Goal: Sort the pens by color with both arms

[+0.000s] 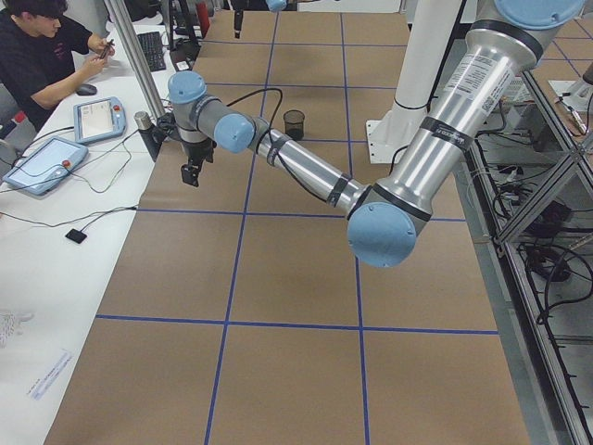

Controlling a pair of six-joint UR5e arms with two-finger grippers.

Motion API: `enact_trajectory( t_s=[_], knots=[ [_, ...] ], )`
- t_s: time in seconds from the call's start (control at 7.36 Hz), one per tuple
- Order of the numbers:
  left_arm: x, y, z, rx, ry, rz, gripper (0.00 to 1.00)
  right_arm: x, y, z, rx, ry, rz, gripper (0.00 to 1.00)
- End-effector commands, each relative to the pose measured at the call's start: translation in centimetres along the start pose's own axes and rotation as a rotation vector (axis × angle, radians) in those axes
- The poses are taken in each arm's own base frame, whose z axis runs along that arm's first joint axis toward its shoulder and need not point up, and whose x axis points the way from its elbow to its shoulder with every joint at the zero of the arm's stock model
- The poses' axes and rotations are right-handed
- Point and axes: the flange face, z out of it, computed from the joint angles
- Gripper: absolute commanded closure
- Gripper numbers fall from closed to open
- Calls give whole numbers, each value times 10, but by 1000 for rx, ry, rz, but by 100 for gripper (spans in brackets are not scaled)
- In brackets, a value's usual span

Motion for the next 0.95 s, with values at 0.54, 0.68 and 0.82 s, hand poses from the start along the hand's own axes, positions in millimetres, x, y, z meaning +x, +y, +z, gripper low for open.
enact_trajectory(
  t_s=[0.54,0.68,0.82],
  knots=[
    [-198,137,-37,-18,-91,82,1,235,115,-25,-52,53,-52,1],
    [-228,149,-45,-23,-100,101,1,248,127,-20,-67,58,-60,1],
    [-236,154,-55,-9,-102,91,1,255,135,-20,-74,45,-47,1]
  ],
)
